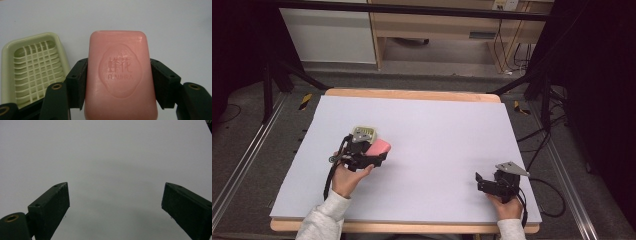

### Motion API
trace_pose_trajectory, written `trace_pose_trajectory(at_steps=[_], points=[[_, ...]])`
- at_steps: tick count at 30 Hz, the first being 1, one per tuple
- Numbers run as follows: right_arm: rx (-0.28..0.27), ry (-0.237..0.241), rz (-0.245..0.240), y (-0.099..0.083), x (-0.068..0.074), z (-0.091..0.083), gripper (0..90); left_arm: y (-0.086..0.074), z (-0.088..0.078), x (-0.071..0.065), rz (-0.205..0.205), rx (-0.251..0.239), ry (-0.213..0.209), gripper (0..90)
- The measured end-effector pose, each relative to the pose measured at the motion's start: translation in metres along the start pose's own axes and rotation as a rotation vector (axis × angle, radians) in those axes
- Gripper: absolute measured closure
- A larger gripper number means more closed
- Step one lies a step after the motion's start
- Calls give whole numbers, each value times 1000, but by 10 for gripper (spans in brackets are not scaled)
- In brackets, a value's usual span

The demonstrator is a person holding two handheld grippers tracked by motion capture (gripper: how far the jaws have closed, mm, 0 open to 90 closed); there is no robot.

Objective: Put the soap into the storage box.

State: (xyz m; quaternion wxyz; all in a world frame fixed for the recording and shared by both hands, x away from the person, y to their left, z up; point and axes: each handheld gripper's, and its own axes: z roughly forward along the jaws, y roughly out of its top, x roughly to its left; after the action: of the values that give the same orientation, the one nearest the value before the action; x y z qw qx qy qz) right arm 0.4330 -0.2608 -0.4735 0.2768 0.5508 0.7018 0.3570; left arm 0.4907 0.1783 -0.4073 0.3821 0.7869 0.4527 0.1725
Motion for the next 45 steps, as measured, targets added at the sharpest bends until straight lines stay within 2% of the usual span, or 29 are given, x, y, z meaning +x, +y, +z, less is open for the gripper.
trace_pose_trajectory(at_steps=[11, 16, 23, 39, 45], points=[[1, 1, 0, 0, 1, 1, 81, 3, -3, 17, -27, -19, 32, 371], [-1, 1, 2, 0, 1, 0, 81, 4, -5, 28, -53, -32, 54, 371], [1, -1, 0, 0, 1, 1, 81, 6, -5, 36, -62, -34, 69, 371], [6, -3, -7, 1, 2, 4, 81, 13, 5, 52, -87, -47, 104, 371], [7, -3, -4, 1, 3, 4, 81, 18, 9, 63, -99, -57, 117, 371]])
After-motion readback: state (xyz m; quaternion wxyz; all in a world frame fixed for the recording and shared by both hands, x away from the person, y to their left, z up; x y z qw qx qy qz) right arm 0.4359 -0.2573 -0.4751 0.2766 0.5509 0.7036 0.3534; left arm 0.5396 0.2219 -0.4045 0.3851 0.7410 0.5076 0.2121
